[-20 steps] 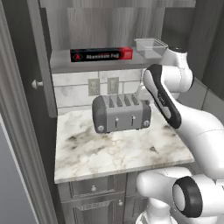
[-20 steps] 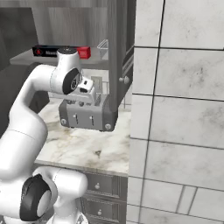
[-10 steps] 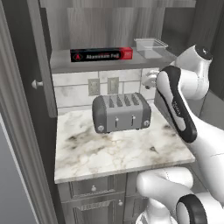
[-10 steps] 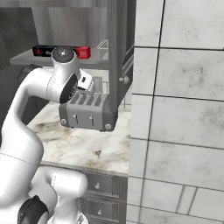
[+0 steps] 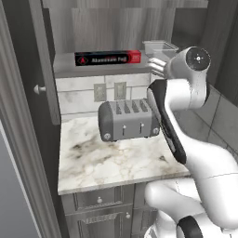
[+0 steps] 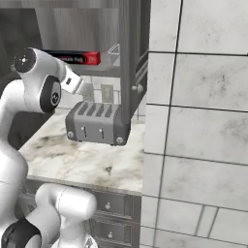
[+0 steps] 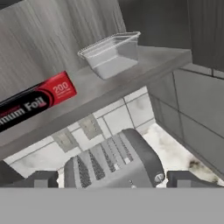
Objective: Retrieve the tupperware and aluminum foil from the cabinet and place them on the dining counter near the plate with avocado and lemon to prepare for storing leftovers.
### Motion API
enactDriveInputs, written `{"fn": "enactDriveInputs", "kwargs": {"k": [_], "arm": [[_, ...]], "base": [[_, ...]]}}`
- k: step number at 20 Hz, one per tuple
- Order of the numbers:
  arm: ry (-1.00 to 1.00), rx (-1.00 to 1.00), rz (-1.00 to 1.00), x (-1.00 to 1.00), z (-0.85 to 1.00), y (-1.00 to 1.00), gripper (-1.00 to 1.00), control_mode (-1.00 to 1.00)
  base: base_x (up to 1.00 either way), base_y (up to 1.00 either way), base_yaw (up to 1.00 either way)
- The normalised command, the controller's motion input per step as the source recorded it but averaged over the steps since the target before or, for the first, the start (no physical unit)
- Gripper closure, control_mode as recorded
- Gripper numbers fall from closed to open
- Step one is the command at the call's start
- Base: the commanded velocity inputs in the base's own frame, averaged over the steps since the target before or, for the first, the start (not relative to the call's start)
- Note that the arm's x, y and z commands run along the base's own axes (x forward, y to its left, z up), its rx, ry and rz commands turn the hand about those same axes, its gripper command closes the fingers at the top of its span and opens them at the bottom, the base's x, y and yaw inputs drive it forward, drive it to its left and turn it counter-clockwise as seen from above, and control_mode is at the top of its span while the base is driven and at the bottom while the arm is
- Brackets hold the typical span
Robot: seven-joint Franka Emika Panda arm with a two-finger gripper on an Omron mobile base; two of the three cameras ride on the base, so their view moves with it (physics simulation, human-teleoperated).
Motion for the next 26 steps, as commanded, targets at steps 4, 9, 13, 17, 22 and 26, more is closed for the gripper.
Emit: {"fn": "enactDriveInputs", "kwargs": {"k": [4, 9, 13, 17, 22, 26], "arm": [[0.0, 0.11, -0.41, 0.14, 0.47, -0.07, -1.0, -1.0], [0.0, 0.27, -0.27, 0.22, 0.19, -0.49, -1.0, -1.0], [0.0, 0.25, -0.22, 0.31, 0.05, -0.66, -1.0, -1.0], [0.0, 0.04, -0.1, 0.2, 0.02, -0.23, -1.0, -1.0], [-0.02, 0.0, -0.07, 0.22, 0.0, 0.0, -1.0, -1.0], [-0.01, 0.0, -0.07, 0.37, 0.0, -0.01, -1.0, -1.0]], "base": [[0.0, 0.0, 0.0], [0.0, 0.0, 0.0], [0.0, 0.0, 0.0], [0.0, 0.0, 0.0], [0.0, 0.0, 0.0], [0.0, 0.0, 0.0]]}}
